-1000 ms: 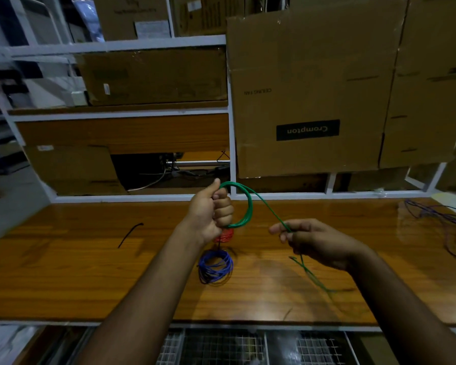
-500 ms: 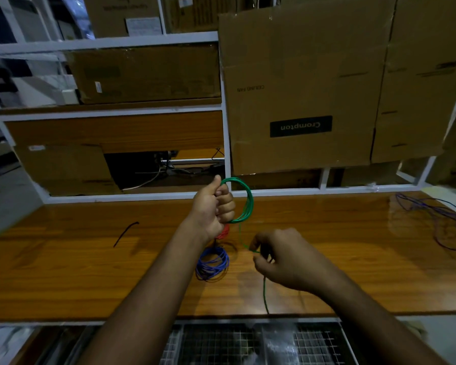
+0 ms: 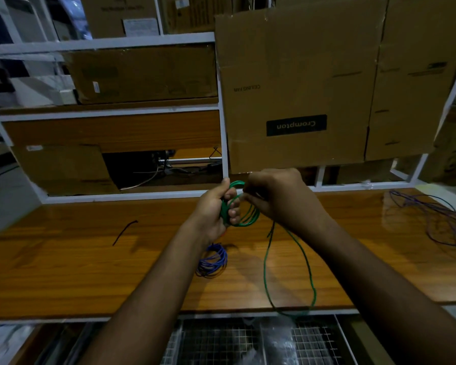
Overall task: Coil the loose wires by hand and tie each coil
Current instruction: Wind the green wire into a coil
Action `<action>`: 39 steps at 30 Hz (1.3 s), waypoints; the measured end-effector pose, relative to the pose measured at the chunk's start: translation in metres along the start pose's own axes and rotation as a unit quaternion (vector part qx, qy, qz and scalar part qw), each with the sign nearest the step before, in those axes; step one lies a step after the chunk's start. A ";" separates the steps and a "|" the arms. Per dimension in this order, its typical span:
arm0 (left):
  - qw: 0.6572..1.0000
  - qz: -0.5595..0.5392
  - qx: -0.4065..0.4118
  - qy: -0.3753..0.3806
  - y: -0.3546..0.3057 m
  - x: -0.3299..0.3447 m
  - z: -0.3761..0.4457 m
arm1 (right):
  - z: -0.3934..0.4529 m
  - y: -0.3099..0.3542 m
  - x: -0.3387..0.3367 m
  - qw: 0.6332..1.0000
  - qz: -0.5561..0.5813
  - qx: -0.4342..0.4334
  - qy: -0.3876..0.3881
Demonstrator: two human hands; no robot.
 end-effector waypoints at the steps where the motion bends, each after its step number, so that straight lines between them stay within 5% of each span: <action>1: 1.000 0.004 -0.005 0.004 0.001 0.002 -0.001 | 0.004 -0.002 0.000 1.000 -0.010 0.009 -0.002; 6: 0.999 -0.002 -0.038 0.013 0.005 0.004 -0.003 | 0.019 -0.009 0.005 0.996 -0.091 -0.001 0.008; 14: 0.991 0.013 -0.121 0.048 0.014 -0.003 -0.002 | 0.031 -0.034 0.015 0.993 -0.019 0.040 0.113; 23: 0.988 0.026 -0.118 0.092 0.011 -0.006 0.001 | 0.019 -0.048 0.035 0.980 0.108 0.042 0.163; 29: 0.993 -0.054 -0.088 0.059 0.005 -0.017 0.003 | -0.006 -0.072 0.044 0.908 0.282 0.110 0.292; 33: 0.993 -0.088 -0.056 0.047 -0.005 -0.027 0.007 | -0.025 -0.081 0.053 0.912 0.135 0.078 0.380; 37: 0.995 -0.089 -0.043 0.030 -0.006 -0.024 0.011 | -0.030 -0.062 0.061 0.927 0.197 0.104 0.303; 39: 0.996 -0.086 -0.030 0.018 -0.005 -0.021 0.012 | -0.029 -0.051 0.061 0.904 0.307 0.163 0.249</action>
Point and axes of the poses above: each hand's wrist, its own z-axis towards the middle knuckle, its own x-axis out of the palm, y = z × x, the point moved 4 cm from there along z, towards the middle knuckle, and after that the axes turned 12 degrees about -z, right-handed, at the moved point
